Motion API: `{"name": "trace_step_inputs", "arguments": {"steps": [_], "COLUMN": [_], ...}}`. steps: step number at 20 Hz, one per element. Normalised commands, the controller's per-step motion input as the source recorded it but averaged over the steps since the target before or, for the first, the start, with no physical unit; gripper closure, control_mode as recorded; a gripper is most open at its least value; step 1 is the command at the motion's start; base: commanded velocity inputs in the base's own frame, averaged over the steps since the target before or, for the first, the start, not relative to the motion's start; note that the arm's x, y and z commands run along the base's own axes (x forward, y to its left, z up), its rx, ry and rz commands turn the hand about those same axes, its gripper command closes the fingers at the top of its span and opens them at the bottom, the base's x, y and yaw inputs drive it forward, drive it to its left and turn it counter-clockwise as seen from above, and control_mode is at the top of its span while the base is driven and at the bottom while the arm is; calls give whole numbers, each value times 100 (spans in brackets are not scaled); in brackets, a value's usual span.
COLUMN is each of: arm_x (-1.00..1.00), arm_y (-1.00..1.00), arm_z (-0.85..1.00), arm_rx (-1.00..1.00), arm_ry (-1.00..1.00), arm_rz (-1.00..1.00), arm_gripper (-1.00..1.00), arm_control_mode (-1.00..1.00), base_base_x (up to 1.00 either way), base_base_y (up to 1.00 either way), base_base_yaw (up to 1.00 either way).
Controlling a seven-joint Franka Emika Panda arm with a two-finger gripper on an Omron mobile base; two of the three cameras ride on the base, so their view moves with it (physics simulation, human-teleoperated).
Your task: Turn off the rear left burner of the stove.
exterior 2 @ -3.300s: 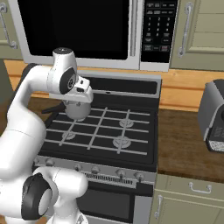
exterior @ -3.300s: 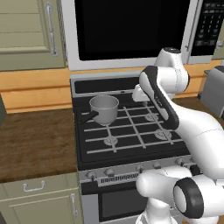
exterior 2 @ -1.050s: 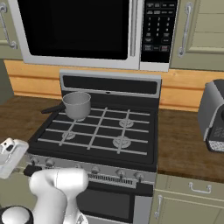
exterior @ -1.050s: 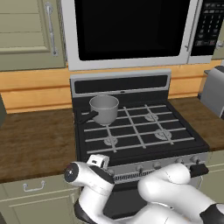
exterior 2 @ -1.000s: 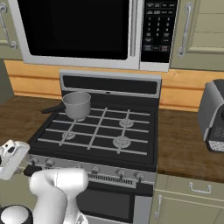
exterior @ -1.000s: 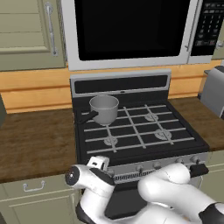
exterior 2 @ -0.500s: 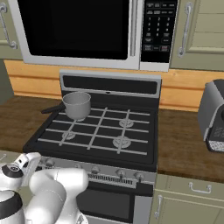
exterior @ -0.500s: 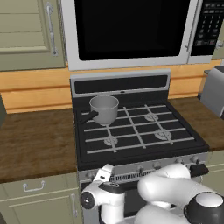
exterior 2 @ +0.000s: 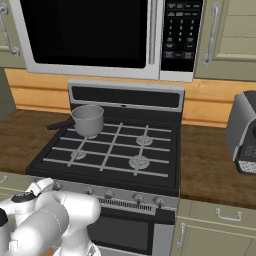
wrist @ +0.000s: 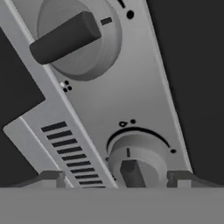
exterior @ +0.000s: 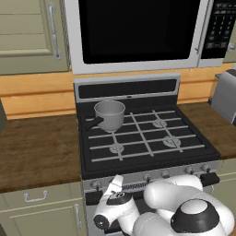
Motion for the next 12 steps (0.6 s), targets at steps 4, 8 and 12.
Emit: {"name": "trace_step_inputs", "arguments": {"steps": [4, 8, 12], "arm_x": [11, 14, 15], "arm_y": [3, 6, 2], "arm_z": [-9, -13, -6], "arm_rx": [0, 0, 0], "arm_ry": [-10, -12, -10], "arm_rz": [0, 0, 0], "arm_gripper": [-100, -100, -100], "arm_control_mode": [-100, -100, -100], "base_base_x": [0, 0, 0], "base_base_y": [0, 0, 0], "base_base_yaw": [0, 0, 0]}}
